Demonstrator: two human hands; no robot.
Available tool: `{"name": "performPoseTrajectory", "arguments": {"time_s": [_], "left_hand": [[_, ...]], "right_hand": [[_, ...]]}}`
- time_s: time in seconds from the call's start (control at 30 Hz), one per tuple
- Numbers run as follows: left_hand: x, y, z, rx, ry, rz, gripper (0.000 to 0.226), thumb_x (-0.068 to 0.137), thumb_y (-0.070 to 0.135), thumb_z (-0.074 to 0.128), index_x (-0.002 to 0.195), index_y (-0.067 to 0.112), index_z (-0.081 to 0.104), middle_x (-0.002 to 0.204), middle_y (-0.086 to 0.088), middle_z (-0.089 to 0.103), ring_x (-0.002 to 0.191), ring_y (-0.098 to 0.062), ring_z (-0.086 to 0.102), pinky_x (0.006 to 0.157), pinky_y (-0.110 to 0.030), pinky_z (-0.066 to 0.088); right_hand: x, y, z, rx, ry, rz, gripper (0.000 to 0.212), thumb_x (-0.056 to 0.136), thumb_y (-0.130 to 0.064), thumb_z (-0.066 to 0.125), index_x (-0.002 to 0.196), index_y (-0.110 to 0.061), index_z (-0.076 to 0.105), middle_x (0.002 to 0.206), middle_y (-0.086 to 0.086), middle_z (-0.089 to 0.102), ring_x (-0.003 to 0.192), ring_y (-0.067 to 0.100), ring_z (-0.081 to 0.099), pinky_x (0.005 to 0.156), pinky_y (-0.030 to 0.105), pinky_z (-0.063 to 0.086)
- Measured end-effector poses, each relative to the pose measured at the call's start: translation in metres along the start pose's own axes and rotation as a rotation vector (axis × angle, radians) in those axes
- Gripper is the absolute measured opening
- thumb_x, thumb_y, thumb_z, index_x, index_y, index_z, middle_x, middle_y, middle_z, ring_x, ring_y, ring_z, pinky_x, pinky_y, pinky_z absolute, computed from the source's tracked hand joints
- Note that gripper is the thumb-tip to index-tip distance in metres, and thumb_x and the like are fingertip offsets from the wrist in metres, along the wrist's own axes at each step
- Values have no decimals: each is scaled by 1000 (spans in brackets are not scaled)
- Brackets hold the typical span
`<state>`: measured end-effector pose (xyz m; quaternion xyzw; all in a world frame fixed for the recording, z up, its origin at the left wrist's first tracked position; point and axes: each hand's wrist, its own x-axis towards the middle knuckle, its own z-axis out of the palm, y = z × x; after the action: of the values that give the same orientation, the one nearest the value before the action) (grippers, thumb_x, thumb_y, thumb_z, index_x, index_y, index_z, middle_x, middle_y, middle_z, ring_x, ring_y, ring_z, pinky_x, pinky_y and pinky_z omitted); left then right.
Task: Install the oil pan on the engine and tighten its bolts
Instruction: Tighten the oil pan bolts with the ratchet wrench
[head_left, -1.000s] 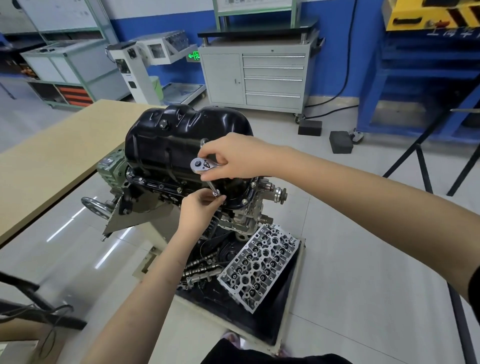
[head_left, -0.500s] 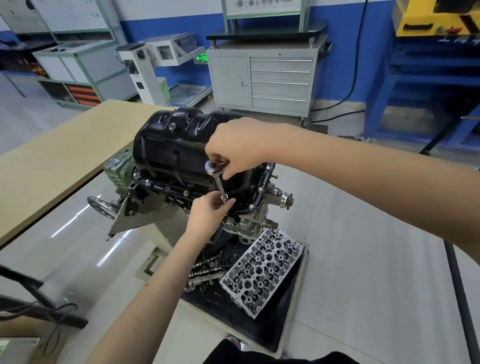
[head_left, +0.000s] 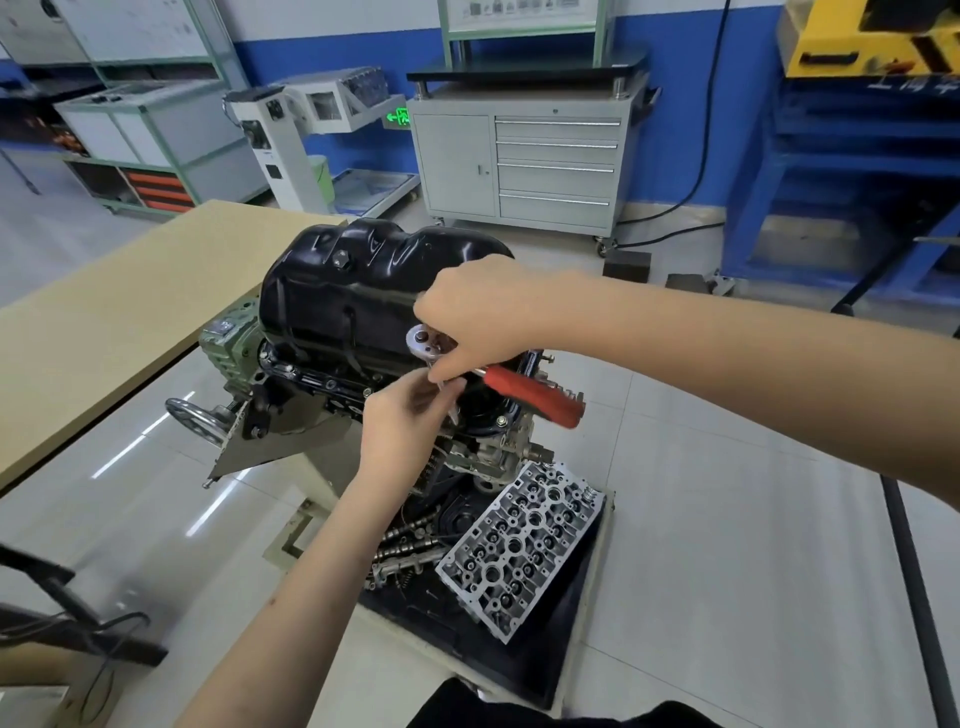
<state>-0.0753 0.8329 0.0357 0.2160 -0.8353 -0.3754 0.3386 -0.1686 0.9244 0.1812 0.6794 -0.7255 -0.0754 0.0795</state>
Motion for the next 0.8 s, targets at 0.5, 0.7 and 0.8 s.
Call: {"name": "performPoseTrajectory", "arguments": {"time_s": [0.5,0.7,0.8], "left_hand": [[10,12,-13,46,-131,38,20,90,14,55,80,-1,64,55,6,54,44,2,44,49,-13,35],[14,14,-18,19,-224,23,18,89,13,57,95,0,68,87,-1,68,77,-4,62,69,1,42],[12,18,-17,47,-142,22,21,87,17,61,67,14,62,55,11,57,53,1,50,53,-6,40]], "right_hand": [[12,-2,9,-63,11,63,12,79,-27,60,78,-19,52,59,-6,40,63,21,51,42,23,23],[13,5,9,-131,22,-101,13,83,-17,54,95,-19,58,81,-2,53,80,23,53,50,27,28],[11,1,8,-141,14,-16,39,79,-40,62,67,-11,39,59,-5,32,49,13,33,44,23,17]]}}
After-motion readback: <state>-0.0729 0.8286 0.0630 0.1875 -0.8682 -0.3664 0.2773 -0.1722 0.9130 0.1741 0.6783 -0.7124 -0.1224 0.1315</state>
